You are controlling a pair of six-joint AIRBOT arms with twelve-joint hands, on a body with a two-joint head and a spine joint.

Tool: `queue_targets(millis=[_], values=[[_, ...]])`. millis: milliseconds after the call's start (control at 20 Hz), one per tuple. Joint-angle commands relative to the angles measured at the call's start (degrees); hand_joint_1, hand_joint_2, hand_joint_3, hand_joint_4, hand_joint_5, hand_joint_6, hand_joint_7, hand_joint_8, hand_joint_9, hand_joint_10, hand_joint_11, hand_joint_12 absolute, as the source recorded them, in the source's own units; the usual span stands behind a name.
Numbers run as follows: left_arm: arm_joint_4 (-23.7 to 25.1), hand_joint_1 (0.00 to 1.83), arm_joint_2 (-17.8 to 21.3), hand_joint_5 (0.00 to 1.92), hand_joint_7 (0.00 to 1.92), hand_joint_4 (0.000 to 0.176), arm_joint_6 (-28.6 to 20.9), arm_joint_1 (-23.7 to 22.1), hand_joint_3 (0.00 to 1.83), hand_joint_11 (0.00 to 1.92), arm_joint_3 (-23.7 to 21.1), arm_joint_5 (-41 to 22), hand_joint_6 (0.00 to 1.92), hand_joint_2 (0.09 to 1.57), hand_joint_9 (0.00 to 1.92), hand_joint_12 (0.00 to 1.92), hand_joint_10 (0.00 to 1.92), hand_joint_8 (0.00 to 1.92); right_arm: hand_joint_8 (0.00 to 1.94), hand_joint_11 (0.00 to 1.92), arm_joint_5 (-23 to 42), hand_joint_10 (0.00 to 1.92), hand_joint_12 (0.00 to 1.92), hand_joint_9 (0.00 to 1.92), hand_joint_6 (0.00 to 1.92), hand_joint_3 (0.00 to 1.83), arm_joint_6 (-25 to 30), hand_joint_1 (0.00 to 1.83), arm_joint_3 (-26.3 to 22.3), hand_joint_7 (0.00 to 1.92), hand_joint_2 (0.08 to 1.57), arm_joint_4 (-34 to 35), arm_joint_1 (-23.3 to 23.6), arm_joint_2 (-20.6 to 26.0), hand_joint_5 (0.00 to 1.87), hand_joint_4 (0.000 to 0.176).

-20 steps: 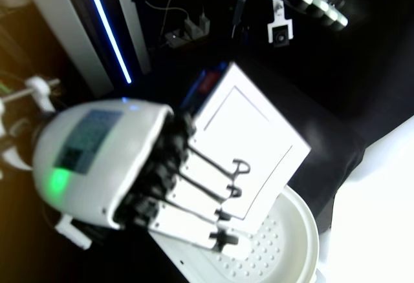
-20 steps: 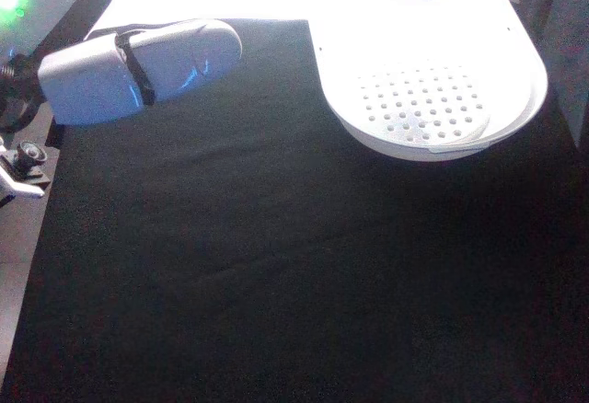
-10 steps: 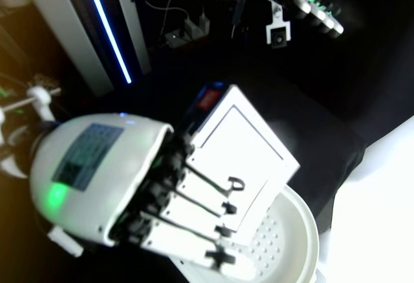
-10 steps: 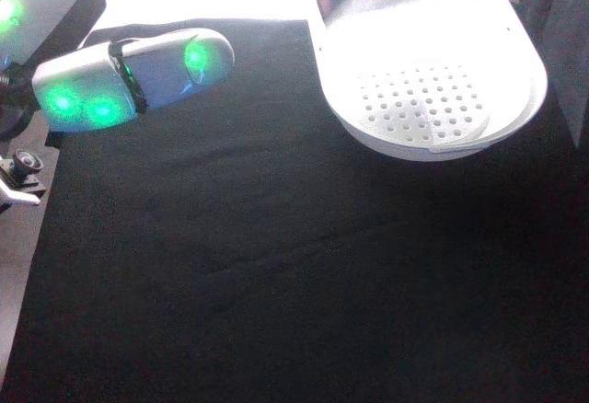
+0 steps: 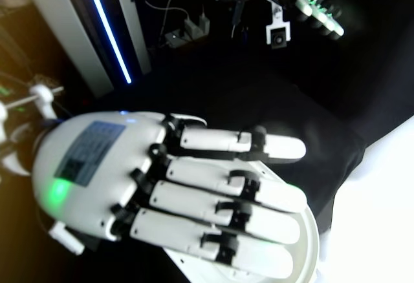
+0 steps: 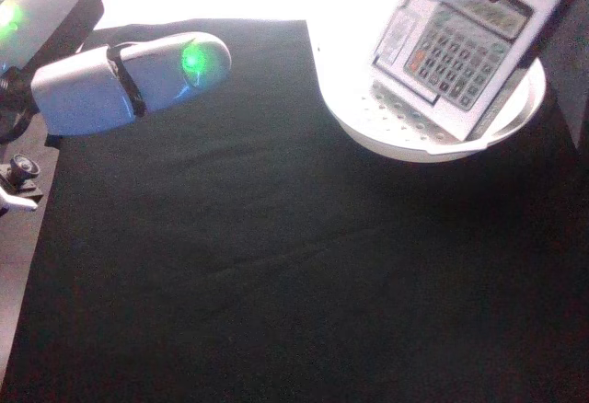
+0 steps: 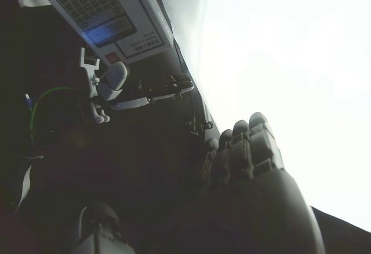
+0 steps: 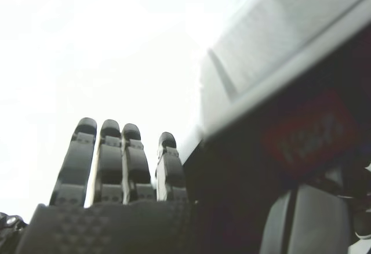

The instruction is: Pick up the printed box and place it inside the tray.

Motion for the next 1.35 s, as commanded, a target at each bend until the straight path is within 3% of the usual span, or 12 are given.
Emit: queue_targets(millis=[0, 300, 400, 550, 600, 900, 950, 1050, 1100, 1150, 1200, 1300], values=[[-0.4, 0.0, 0.3, 0.0, 0.0, 0.0, -0.4, -0.1, 0.0, 0.0, 0.0, -6.4, 0.0, 0.87, 0.0, 0.0, 0.0, 0.0, 0.0, 0.0, 6.8, 0.0, 0.0, 0.0, 0.0, 0.0, 0.1, 0.36, 0.0, 0.0, 0.73, 1.3, 0.8, 0.6, 0.0, 0.176], [-1.0, 0.0, 0.3, 0.0, 0.0, 0.0, -0.5, 0.4, 0.0, 0.0, 0.0, -6.4, 0.0, 0.89, 0.0, 0.0, 0.0, 0.0, 0.0, 0.0, 6.8, 0.0, 0.0, 0.0, 0.0, 0.0, 0.1, 0.44, -0.9, 0.0, 0.74, 0.8, 0.8, 0.7, 0.0, 0.176], [-1.1, 0.0, 0.3, 0.0, 0.0, 0.0, -0.5, 0.5, 0.0, 0.0, 0.0, -6.3, 0.0, 0.89, 0.0, 0.0, 0.0, 0.0, 0.0, 0.0, 6.8, 0.0, 0.0, 0.0, 0.0, 0.0, 0.1, 0.53, -1.4, 0.0, 0.74, 0.8, 0.8, 1.2, 0.0, 0.13], [-1.2, 0.0, 0.4, 0.0, 0.0, 0.0, -0.5, 0.5, 0.0, 0.0, 0.0, -6.9, 0.0, 0.89, 0.0, 0.0, 0.0, 0.0, 0.0, 0.0, 6.9, 0.0, 0.0, 0.0, 0.0, 0.01, 0.1, 0.42, -2.9, 0.0, 0.75, 0.1, 0.8, 2.5, 0.0, 0.115], [-1.2, 0.0, 0.4, 0.0, 0.0, 0.0, -0.5, 0.5, 0.0, 0.0, 0.0, -7.2, 0.0, 0.87, 0.0, 0.0, 0.0, 0.0, 0.0, 0.0, 6.9, 0.0, 0.0, 0.0, 0.0, 0.0, 0.1, 0.44, -3.4, 0.0, 0.73, -0.1, 0.8, 2.7, 0.0, 0.164], [-1.8, 0.0, 1.0, 0.0, 0.0, 0.025, -0.4, 0.5, 0.0, 0.0, 0.0, -9.3, 0.0, 0.85, 0.0, 0.0, 0.0, 0.0, 0.0, 0.06, 10.1, 0.0, 0.04, 0.0, 0.0, 0.0, 0.1, 0.53, -6.4, 0.0, 0.7, -0.4, 0.8, 4.9, 0.0, 0.176], [-1.8, 0.0, 1.1, 0.0, 0.0, 0.043, -0.4, 0.6, 0.0, 0.0, 0.0, -9.5, 0.0, 0.89, 0.0, 0.0, 0.0, 0.0, 0.0, 0.0, 10.6, 0.0, 0.29, 0.0, 0.0, 0.02, 0.1, 0.5, -6.7, 0.0, 0.68, -0.5, 0.8, 5.0, 0.0, 0.176], [-1.8, 0.0, 1.1, 0.0, 0.0, 0.03, -0.4, 0.6, 0.01, 0.0, -0.1, -9.9, 0.0, 0.91, 0.0, 0.0, 0.0, 0.0, 0.0, 0.0, 11.8, 0.0, 0.01, 0.0, 0.0, 0.03, 0.1, 0.5, -7.8, 0.0, 0.71, -0.7, 0.6, 5.6, 0.0, 0.176], [-1.9, 0.0, 1.2, 0.0, 0.0, 0.068, -0.4, 0.7, 0.0, 0.0, -0.1, -10.1, 0.0, 0.88, 0.0, 0.0, 0.0, 0.0, 0.0, 0.0, 12.9, 0.0, 0.0, 0.0, 0.0, 0.03, 0.1, 0.51, -8.6, 0.0, 0.72, -0.8, 0.3, 6.0, 0.0, 0.176], [-2.1, 0.01, 1.3, 0.0, 0.0, 0.081, -0.4, 0.8, 0.0, 0.0, -0.1, -9.7, 0.0, 0.87, 0.0, 0.0, 0.0, 0.0, 0.0, 0.0, 14.0, 0.0, 0.0, 0.0, 0.0, 0.04, 0.1, 0.49, -9.2, 0.0, 0.75, -0.8, 0.0, 6.3, 0.0, 0.176], [-2.7, 0.0, 1.4, 0.0, 0.0, 0.065, -0.4, 0.9, 0.0, 0.0, 0.0, -9.1, 0.0, 0.88, 0.0, 0.0, 0.0, 0.0, 0.0, 0.02, 14.8, 0.0, 0.01, 0.0, 0.0, 0.02, 0.1, 0.46, -9.7, 0.0, 0.79, -0.9, 0.0, 6.5, 0.0, 0.176], [-3.0, 0.01, 1.6, 0.0, 0.0, 0.081, -0.4, 1.3, 0.0, 0.0, -0.1, -10.1, 0.0, 0.85, 0.0, 0.0, 0.0, 0.0, 0.0, 0.03, 16.0, 0.0, 0.01, 0.0, 0.0, 0.01, 0.1, 0.53, -10.9, 0.0, 0.79, -1.5, 0.0, 7.2, 0.0, 0.176]])
